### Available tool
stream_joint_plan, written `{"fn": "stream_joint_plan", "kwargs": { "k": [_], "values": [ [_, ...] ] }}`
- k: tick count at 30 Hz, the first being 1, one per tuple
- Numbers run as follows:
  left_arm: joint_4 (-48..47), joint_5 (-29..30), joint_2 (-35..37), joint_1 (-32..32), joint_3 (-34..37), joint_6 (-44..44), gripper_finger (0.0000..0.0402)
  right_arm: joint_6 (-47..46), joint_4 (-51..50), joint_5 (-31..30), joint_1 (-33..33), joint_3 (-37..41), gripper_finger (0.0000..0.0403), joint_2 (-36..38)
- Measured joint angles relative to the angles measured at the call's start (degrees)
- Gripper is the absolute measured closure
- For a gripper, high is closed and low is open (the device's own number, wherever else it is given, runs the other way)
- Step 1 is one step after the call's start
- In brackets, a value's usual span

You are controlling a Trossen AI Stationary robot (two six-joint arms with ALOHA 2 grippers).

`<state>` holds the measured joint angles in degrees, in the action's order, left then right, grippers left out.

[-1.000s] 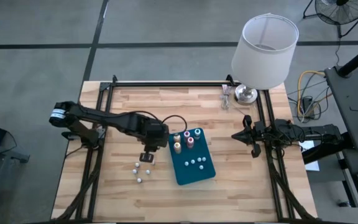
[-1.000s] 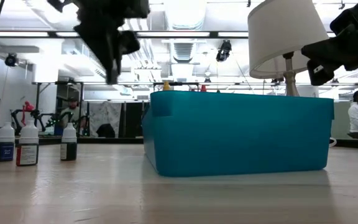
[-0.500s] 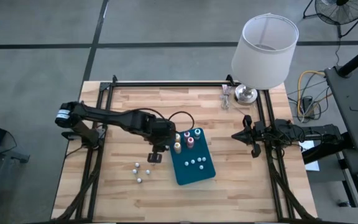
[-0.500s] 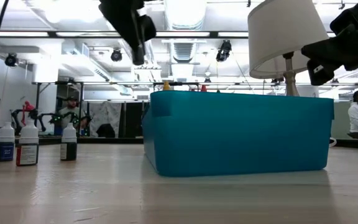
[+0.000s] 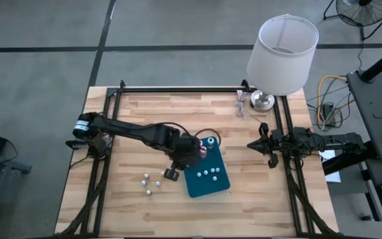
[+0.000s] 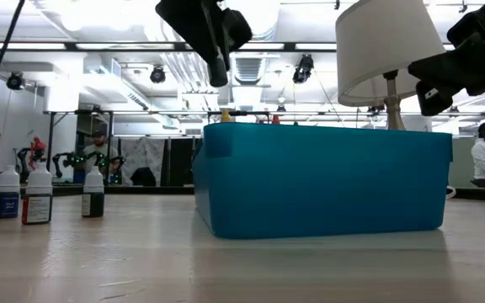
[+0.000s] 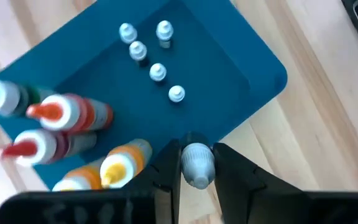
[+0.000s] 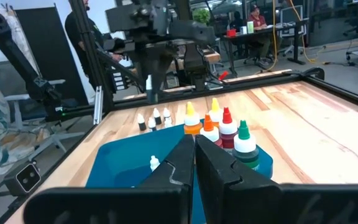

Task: Pick & Place food coloring
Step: Put the small green food coloring bottle into the blue bin

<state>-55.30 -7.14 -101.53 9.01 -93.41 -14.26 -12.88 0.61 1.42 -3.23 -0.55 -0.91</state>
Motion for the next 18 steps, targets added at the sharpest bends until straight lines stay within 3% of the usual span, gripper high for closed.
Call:
{"fn": "stream_joint_plan", "kwargs": {
  "k": [9,18],
  "values": [
    [1.28,-0.13,-2.94,1.60,-1.50,-9.82,0.0349,0.00,0.01,0.01,-0.02,-0.01,0.0394,0.00],
    [4.03,0.19,-3.89,1.60,-1.48,-8.46,0.0349,0.00,0.00,0.01,0.00,0.01,0.0394,0.02]
  ]
}}
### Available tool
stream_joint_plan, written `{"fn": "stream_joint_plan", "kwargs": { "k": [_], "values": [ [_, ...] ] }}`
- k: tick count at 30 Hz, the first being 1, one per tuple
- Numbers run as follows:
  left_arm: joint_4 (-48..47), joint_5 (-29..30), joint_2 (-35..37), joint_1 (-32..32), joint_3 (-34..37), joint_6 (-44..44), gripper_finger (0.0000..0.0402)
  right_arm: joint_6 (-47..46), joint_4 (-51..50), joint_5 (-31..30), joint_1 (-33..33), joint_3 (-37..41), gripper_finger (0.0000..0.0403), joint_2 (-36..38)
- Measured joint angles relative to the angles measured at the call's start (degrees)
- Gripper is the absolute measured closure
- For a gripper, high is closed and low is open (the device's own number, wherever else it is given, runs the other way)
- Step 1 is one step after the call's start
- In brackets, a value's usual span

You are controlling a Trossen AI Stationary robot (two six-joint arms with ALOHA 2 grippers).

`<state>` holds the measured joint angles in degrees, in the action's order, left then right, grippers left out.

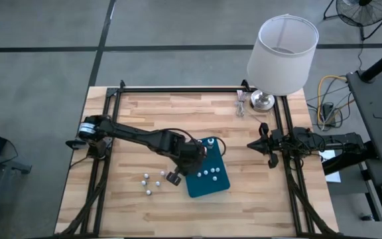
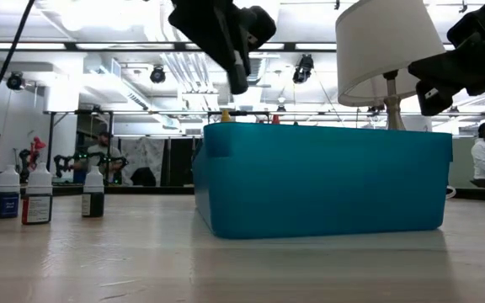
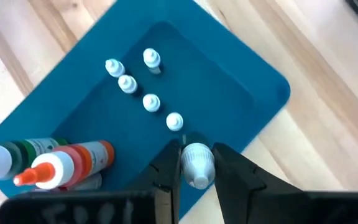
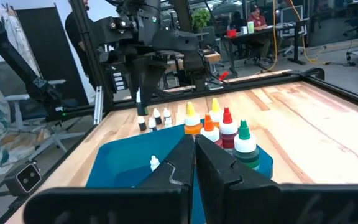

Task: Pick & Place food coloring
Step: Put the small green food coloring bottle into the blue bin

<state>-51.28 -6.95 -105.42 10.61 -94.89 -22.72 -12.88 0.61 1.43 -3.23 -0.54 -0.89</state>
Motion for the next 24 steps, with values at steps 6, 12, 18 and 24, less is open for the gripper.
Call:
{"fn": "stream_joint_plan", "kwargs": {
  "k": [6,12,18,24],
  "values": [
    [0.65,0.08,-1.77,-0.05,-0.98,10.69,0.0349,0.00,0.02,-0.01,0.00,-0.01,0.0394,0.00],
    [-0.21,0.07,-1.80,-0.07,-1.03,21.36,0.0349,0.00,0.02,-0.02,-0.02,-0.02,0.0394,0.00],
    [-1.80,0.10,-1.80,-0.02,-0.96,29.46,0.0349,0.00,0.02,-0.01,-0.01,-0.02,0.0394,0.00],
    [-1.74,0.15,-1.80,0.57,-0.93,28.27,0.0349,0.00,0.00,-0.01,0.00,0.00,0.0394,0.00]
  ]
}}
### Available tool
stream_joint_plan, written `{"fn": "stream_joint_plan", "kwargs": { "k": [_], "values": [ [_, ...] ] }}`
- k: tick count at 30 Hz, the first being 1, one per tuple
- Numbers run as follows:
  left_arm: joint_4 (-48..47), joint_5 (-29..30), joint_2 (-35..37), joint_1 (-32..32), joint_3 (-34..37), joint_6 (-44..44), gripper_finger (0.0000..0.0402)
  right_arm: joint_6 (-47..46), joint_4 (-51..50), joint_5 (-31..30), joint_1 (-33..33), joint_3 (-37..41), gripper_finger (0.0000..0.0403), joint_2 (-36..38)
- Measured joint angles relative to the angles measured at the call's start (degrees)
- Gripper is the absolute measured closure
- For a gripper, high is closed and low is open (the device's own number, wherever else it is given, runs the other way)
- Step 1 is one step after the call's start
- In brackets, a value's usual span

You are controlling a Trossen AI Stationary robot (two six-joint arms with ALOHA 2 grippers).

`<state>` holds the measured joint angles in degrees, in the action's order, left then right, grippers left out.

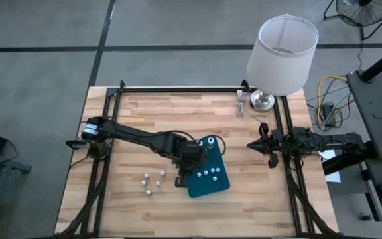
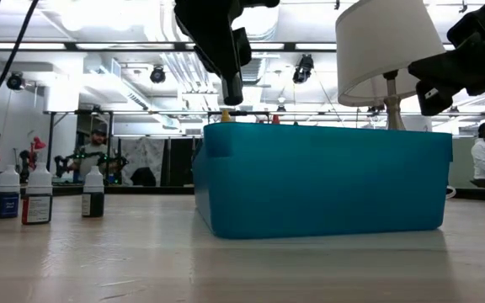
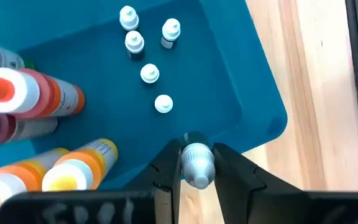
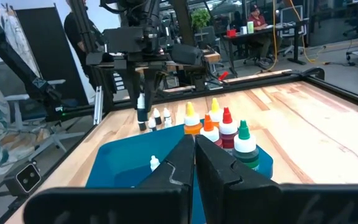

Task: Pick & Place food coloring
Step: Put the small green food coloring bottle into the blue bin

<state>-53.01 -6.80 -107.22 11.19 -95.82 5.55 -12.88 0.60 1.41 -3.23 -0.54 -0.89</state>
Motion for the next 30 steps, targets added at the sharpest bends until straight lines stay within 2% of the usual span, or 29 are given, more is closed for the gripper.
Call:
{"fn": "stream_joint_plan", "kwargs": {
  "k": [2,8,11,20,30],
  "values": [
    [0.03,0.03,0.00,0.59,0.28,-3.43,0.0349,0.00,0.01,0.00,0.01,-0.01,0.0394,0.00],
    [0.15,-0.60,-0.84,1.31,2.74,-24.25,0.0349,0.00,0.00,0.01,-0.01,-0.02,0.0394,0.00],
    [0.52,-0.97,-1.73,1.31,3.22,-31.84,0.0349,0.00,0.01,0.01,0.00,-0.02,0.0394,0.00],
    [3.56,-1.06,-2.99,0.26,2.28,-39.71,0.0349,0.00,0.01,0.02,-0.01,0.00,0.0394,-0.02],
    [3.07,-2.75,-3.30,-2.31,0.97,-42.05,0.0353,0.00,0.01,0.02,-0.01,-0.02,0.0394,-0.02]
  ]
}}
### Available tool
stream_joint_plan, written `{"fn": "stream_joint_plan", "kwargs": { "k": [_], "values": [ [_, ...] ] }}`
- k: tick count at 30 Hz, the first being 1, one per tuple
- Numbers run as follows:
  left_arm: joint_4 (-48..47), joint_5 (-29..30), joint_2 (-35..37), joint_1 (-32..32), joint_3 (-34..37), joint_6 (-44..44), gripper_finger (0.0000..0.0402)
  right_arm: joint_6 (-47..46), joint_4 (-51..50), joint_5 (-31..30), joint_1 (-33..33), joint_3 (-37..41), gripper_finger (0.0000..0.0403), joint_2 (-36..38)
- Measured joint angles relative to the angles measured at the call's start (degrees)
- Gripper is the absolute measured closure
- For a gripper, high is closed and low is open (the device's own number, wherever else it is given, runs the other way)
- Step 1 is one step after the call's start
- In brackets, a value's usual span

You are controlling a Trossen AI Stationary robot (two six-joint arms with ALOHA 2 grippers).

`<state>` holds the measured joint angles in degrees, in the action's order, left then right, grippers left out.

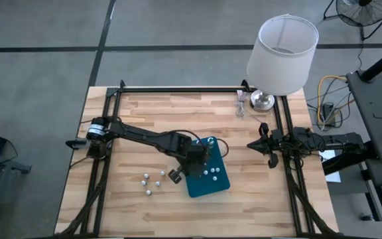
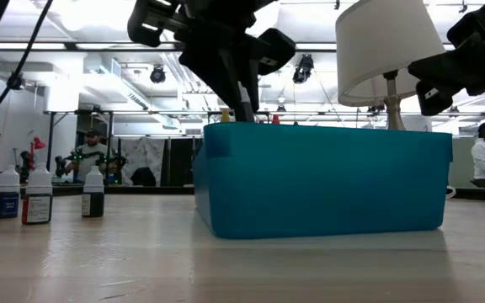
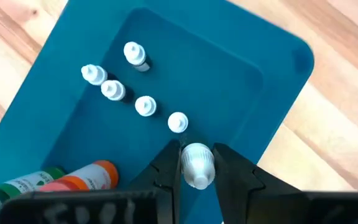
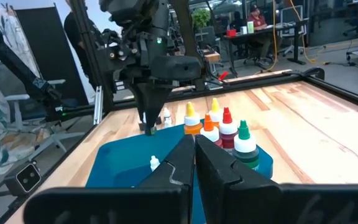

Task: Pick & Place food coloring
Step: Put the small green food coloring bottle into the blue bin

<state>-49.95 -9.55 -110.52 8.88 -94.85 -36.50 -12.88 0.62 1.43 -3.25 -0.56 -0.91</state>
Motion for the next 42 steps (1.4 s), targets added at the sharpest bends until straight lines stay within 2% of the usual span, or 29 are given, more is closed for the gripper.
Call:
{"fn": "stream_joint_plan", "kwargs": {
  "k": [13,35,42],
  "values": [
    [-3.11,0.06,-3.63,-0.41,-2.01,-1.06,0.0354,0.00,-0.01,0.00,0.00,0.02,0.0394,0.02],
    [-2.44,0.64,-7.83,-0.39,-1.64,3.14,0.0351,0.00,0.00,0.00,0.00,0.01,0.0394,0.00],
    [-2.32,4.16,-9.36,-0.39,-1.64,3.55,0.0351,0.00,0.00,-0.02,0.02,0.02,0.0394,0.00]
  ]
}}
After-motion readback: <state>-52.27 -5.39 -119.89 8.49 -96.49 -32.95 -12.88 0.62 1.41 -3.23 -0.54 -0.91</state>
